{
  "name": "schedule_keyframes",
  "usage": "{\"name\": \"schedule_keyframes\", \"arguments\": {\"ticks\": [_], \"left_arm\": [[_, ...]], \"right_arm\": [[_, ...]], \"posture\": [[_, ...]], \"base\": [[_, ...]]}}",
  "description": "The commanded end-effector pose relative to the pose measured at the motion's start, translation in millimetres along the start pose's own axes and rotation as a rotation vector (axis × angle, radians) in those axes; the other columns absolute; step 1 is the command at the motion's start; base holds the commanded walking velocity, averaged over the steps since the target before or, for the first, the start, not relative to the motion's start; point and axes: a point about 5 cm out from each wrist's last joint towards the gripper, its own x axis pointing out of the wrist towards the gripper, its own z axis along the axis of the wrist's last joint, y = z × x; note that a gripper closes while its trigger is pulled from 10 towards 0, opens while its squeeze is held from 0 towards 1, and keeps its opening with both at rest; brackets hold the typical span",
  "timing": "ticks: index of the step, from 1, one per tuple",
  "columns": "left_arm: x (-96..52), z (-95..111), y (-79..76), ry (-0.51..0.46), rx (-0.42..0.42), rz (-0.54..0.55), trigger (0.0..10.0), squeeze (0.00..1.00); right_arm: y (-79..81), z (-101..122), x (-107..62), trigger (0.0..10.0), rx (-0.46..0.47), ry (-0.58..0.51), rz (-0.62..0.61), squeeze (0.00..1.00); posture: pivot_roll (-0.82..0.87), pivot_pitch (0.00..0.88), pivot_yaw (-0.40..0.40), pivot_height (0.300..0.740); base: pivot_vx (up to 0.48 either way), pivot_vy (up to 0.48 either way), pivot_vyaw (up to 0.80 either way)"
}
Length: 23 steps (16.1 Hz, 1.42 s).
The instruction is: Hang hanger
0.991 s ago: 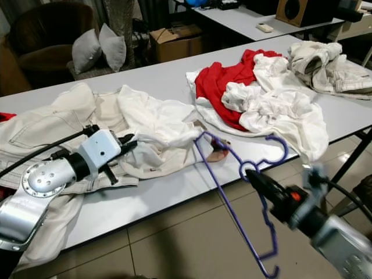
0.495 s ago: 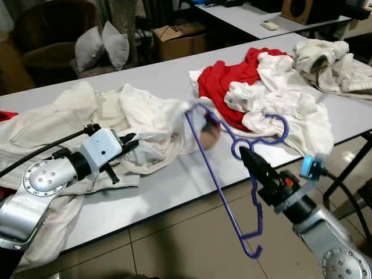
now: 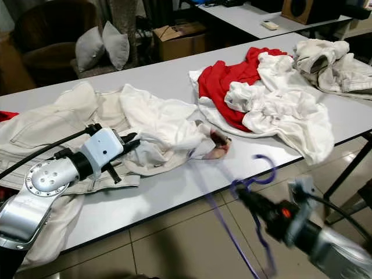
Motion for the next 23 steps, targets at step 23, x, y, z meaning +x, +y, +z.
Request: {"name": "schedule_keyframes", "arguments": {"ticks": [23], "left_arm": [[-1.5, -5, 0.9, 0.013, 0.020, 0.013, 0.0, 0.00]], "right_arm": [[-24.5, 0, 20.5, 10.0, 0.388, -0.078, 0.028, 0.00]], "posture": [[-0.17, 0.000, 0.078, 0.740]], "base": [[0.000, 0.000, 0.00]]}}
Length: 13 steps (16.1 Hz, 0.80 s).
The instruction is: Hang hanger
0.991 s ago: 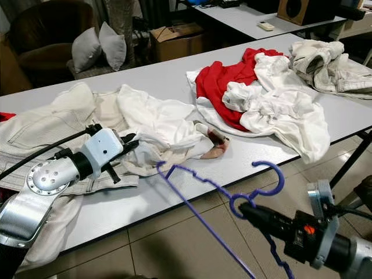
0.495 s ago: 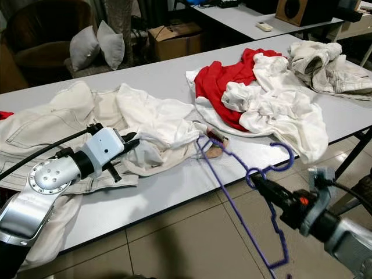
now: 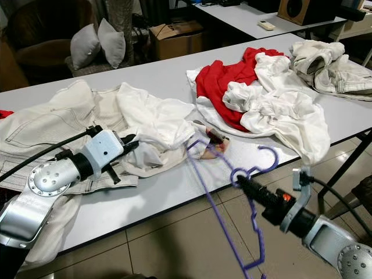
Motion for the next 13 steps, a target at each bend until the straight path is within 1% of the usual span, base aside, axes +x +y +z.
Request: {"name": "schedule_keyframes", "arguments": {"ticks": [1, 3, 4, 6, 8, 10, 11, 13], "left_arm": [[-3.8, 3, 2.1, -0.003, 0.018, 0.013, 0.0, 0.00], [-5.2, 3, 1.3, -0.002, 0.020, 0.014, 0.0, 0.00], [-5.2, 3, 0.8, -0.002, 0.019, 0.014, 0.0, 0.00], [-4.4, 4, -0.9, -0.003, 0.017, 0.012, 0.0, 0.00], [-4.3, 4, -1.5, -0.001, 0.016, 0.012, 0.0, 0.00], [-3.9, 4, -1.0, 0.001, 0.017, 0.015, 0.0, 0.00], [-4.3, 4, 0.1, 0.001, 0.018, 0.019, 0.0, 0.00], [-4.8, 4, 1.4, 0.002, 0.020, 0.024, 0.0, 0.00]], "right_arm": [[4.5, -2, -4.6, 10.0, 0.029, 0.006, 0.061, 0.00], [10.5, 1, -7.5, 10.0, 0.056, -0.026, 0.132, 0.00], [10.7, 1, -7.7, 10.0, 0.057, -0.032, 0.138, 0.00], [-3.2, 0, -1.3, 10.0, 0.102, -0.015, 0.066, 0.00], [-13.1, 1, 6.0, 10.0, 0.162, 0.000, 0.020, 0.00], [-17.2, 0, 8.0, 10.0, 0.171, 0.034, -0.004, 0.00], [-16.6, -1, 8.6, 10.0, 0.165, 0.047, -0.002, 0.00], [-18.0, 1, 12.5, 10.0, 0.167, 0.035, -0.010, 0.00]], "posture": [[-0.17, 0.000, 0.077, 0.740], [-0.16, 0.000, 0.076, 0.740], [-0.16, 0.000, 0.076, 0.740], [-0.16, 0.000, 0.073, 0.740], [-0.16, 0.000, 0.067, 0.740], [-0.15, 0.000, 0.062, 0.740], [-0.15, 0.000, 0.062, 0.740], [-0.16, 0.000, 0.067, 0.740]], "base": [[0.000, 0.000, 0.00], [0.000, 0.000, 0.00], [0.000, 0.000, 0.00], [0.000, 0.000, 0.00], [0.000, 0.000, 0.00], [0.000, 0.000, 0.00], [0.000, 0.000, 0.00], [0.000, 0.000, 0.00]]}}
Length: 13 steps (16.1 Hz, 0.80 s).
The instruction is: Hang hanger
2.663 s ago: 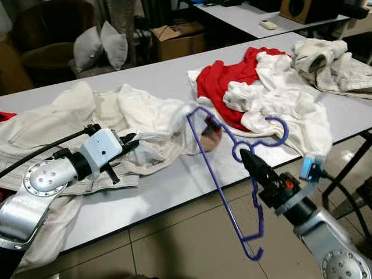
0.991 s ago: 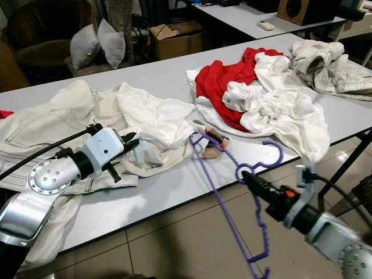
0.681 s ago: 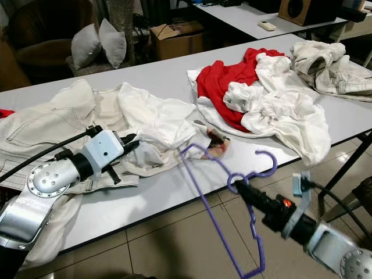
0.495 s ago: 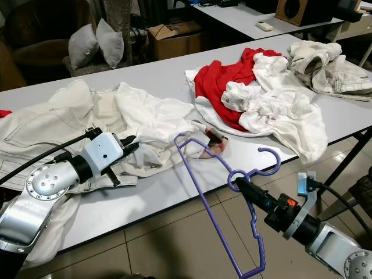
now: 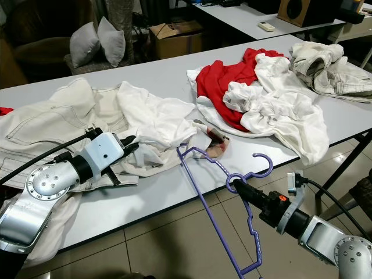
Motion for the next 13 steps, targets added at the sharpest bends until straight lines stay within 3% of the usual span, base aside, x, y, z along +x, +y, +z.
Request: {"name": "schedule_keyframes", "arguments": {"ticks": [1, 7, 10, 13], "left_arm": [[-2.1, 3, 4.0, -0.006, 0.013, 0.019, 0.0, 0.00], [-1.0, 4, 5.3, -0.006, 0.022, 0.014, 0.0, 0.00], [0.0, 8, 7.4, -0.024, 0.034, 0.019, 0.0, 0.00], [1.9, 15, -1.2, -0.062, 0.046, -0.052, 0.0, 0.00]], "right_arm": [[2.7, 8, 5.2, 10.0, 0.001, -0.036, 0.014, 0.00], [4.6, 19, 27.7, 10.0, -0.007, -0.035, 0.030, 0.00], [-2.0, 25, 40.6, 10.0, -0.008, -0.014, -0.024, 0.00], [-0.3, 35, 58.1, 10.0, 0.025, -0.038, -0.057, 0.00]], "posture": [[-0.16, 0.000, 0.068, 0.740], [-0.15, 0.000, 0.073, 0.740], [-0.15, 0.000, 0.075, 0.740], [-0.15, 0.000, 0.076, 0.740]], "base": [[0.000, 0.000, 0.00], [0.000, 0.000, 0.00], [0.000, 0.000, 0.00], [0.000, 0.000, 0.00]]}}
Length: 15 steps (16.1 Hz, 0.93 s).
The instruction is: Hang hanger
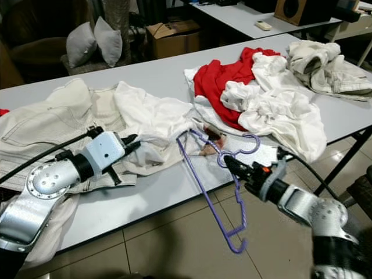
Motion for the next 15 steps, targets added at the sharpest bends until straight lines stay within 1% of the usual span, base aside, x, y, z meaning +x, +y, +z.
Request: {"name": "schedule_keyframes", "arguments": {"ticks": [1, 2, 3, 4, 5, 6, 7, 8, 9, 10, 12, 13, 15], "left_arm": [[2.1, 9, -1.6, -0.036, 0.018, -0.029, 0.0, 0.00], [3.5, 9, -3.1, -0.030, 0.017, -0.037, 0.0, 0.00], [6.9, 5, -8.1, 0.007, 0.011, -0.066, 0.0, 0.00], [8.7, 3, -11.2, 0.027, 0.007, -0.084, 0.0, 0.00], [9.4, 3, -12.1, 0.031, 0.006, -0.089, 0.0, 0.00], [15.0, 6, -14.4, 0.033, 0.004, -0.102, 0.0, 0.00], [17.8, 9, -14.3, 0.028, 0.002, -0.099, 0.0, 0.00], [19.2, 11, -14.1, 0.023, 0.003, -0.098, 0.0, 0.00], [23.3, 20, -15.1, -0.009, -0.016, -0.107, 0.0, 0.00], [23.9, 23, -15.1, -0.024, -0.033, -0.106, 0.0, 0.00], [25.2, 36, -16.9, -0.086, -0.115, -0.114, 0.0, 0.00], [25.2, 44, -18.5, -0.119, -0.167, -0.123, 0.0, 0.00], [23.0, 48, -16.4, -0.133, -0.207, -0.113, 0.0, 0.00]], "right_arm": [[3.2, 5, 6.7, 10.0, 0.001, -0.016, -0.021, 0.00], [6.4, 6, 11.9, 10.0, 0.004, -0.023, -0.010, 0.00], [17.8, 8, 29.0, 10.0, -0.023, -0.040, 0.020, 0.00], [27.0, 10, 42.6, 10.0, -0.061, -0.068, 0.026, 0.00], [30.7, 11, 48.1, 10.0, -0.076, -0.085, 0.023, 0.00], [55.9, 17, 69.3, 10.0, -0.051, -0.169, 0.121, 0.00], [66.3, 17, 76.1, 10.0, -0.033, -0.199, 0.163, 0.00], [70.6, 17, 79.7, 10.0, -0.022, -0.223, 0.171, 0.00], [83.0, 18, 89.6, 10.0, 0.036, -0.301, 0.212, 0.00], [86.1, 18, 92.9, 10.0, 0.067, -0.329, 0.217, 0.00], [96.6, 17, 107.0, 10.0, 0.132, -0.416, 0.231, 0.00], [102.5, 19, 113.2, 10.0, 0.211, -0.470, 0.258, 0.00], [106.5, 21, 119.1, 10.0, 0.206, -0.505, 0.236, 0.00]], "posture": [[-0.16, 0.000, 0.078, 0.740], [-0.16, 0.000, 0.078, 0.740], [-0.16, 0.000, 0.080, 0.740], [-0.16, 0.000, 0.082, 0.740], [-0.16, 0.000, 0.082, 0.740], [-0.15, 0.000, 0.084, 0.740], [-0.15, 0.000, 0.083, 0.740], [-0.14, 0.000, 0.080, 0.740], [-0.14, 0.000, 0.081, 0.740], [-0.14, 0.000, 0.084, 0.740], [-0.14, 0.000, 0.091, 0.740], [-0.13, 0.000, 0.089, 0.740], [-0.13, 0.000, 0.086, 0.740]], "base": [[0.000, 0.000, 0.00], [0.000, 0.000, 0.00], [0.000, 0.000, 0.00], [0.000, 0.000, 0.00], [0.000, 0.000, 0.00], [0.000, 0.000, 0.00], [0.000, 0.000, 0.00], [0.000, 0.000, 0.00], [0.000, 0.000, 0.00], [0.000, 0.000, 0.00], [0.000, 0.000, 0.00], [0.000, 0.000, 0.00], [0.000, 0.000, 0.00]]}}
